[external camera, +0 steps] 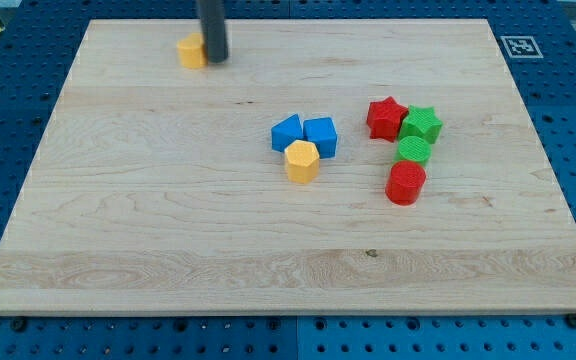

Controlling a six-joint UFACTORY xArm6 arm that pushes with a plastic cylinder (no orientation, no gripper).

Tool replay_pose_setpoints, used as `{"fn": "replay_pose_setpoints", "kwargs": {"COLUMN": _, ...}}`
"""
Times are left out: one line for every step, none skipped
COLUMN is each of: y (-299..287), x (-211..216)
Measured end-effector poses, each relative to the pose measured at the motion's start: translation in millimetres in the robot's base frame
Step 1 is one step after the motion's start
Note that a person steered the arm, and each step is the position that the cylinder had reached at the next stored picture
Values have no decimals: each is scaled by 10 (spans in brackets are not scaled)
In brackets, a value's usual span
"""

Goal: Move your arm towards the red circle

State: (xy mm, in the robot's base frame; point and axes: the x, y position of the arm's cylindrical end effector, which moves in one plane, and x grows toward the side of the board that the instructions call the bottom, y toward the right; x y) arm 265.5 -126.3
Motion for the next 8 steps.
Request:
{"fn": "replay_pose_setpoints", "kwargs": {"y": -353, "x": -44}}
{"fn": "replay_pose_setpoints", "kwargs": {"y": -229, "x": -33}}
{"fn": "replay_pose_setpoints", "kwargs": {"y": 77, "x": 419}}
{"fn": "replay_pose_setpoints", "kwargs": {"y": 140, "x": 651}}
{"fn": "replay_pose_setpoints", "kwargs": {"y": 142, "x": 651}}
{"fn": "replay_pose_setpoints", "kwargs": {"y": 142, "x": 651}}
{"fn": "replay_pose_setpoints", "kwargs": {"y": 142, "x": 652}}
{"fn": "replay_pose_setpoints", "kwargs": {"y": 145, "x": 850}}
